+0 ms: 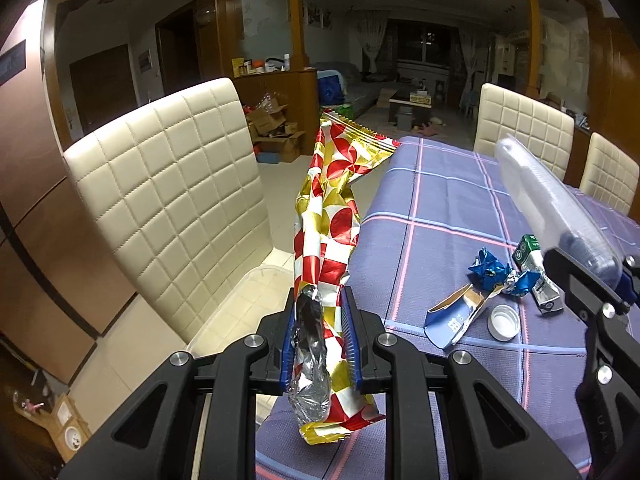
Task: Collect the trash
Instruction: 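Carry the wrapper and clear tray toward the plastic bin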
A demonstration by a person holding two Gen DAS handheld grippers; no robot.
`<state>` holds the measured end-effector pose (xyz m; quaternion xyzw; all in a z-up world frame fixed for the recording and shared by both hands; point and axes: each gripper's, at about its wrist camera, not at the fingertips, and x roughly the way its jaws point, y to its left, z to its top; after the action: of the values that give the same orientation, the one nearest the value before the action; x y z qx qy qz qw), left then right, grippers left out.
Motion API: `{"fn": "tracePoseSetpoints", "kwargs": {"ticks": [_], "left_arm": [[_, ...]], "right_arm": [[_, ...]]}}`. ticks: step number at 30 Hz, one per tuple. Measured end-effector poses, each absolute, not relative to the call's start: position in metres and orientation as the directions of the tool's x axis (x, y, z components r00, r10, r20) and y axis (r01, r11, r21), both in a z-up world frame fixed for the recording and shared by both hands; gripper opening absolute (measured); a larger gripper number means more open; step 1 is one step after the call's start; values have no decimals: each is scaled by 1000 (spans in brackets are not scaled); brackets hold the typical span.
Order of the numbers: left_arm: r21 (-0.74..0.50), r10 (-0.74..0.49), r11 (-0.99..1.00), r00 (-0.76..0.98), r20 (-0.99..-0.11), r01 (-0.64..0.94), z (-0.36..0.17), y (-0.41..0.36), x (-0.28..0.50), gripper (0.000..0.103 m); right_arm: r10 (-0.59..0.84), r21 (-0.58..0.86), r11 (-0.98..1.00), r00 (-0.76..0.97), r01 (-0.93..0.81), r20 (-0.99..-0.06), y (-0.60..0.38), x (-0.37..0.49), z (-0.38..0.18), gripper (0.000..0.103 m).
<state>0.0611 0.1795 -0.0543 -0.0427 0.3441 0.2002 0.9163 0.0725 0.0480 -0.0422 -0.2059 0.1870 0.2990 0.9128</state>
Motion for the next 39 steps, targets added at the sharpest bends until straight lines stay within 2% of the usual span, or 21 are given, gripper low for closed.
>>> {"fn": "tracePoseSetpoints", "kwargs": {"ticks": [16, 25, 39], "left_arm": [[108, 442, 853, 595, -671, -511, -51, 194, 71, 20], [82, 433, 845, 586, -685, -529, -59, 203, 73, 20], [35, 421, 831, 587, -692, -555, -79, 248, 70, 20]], "right_arm": [[580, -217, 639, 647, -738, -495, 73, 99, -48, 16], [588, -208, 615, 619, -760, -521, 83, 106, -54, 16], [594, -91, 604, 524, -791, -610, 123, 139, -71, 15]]}}
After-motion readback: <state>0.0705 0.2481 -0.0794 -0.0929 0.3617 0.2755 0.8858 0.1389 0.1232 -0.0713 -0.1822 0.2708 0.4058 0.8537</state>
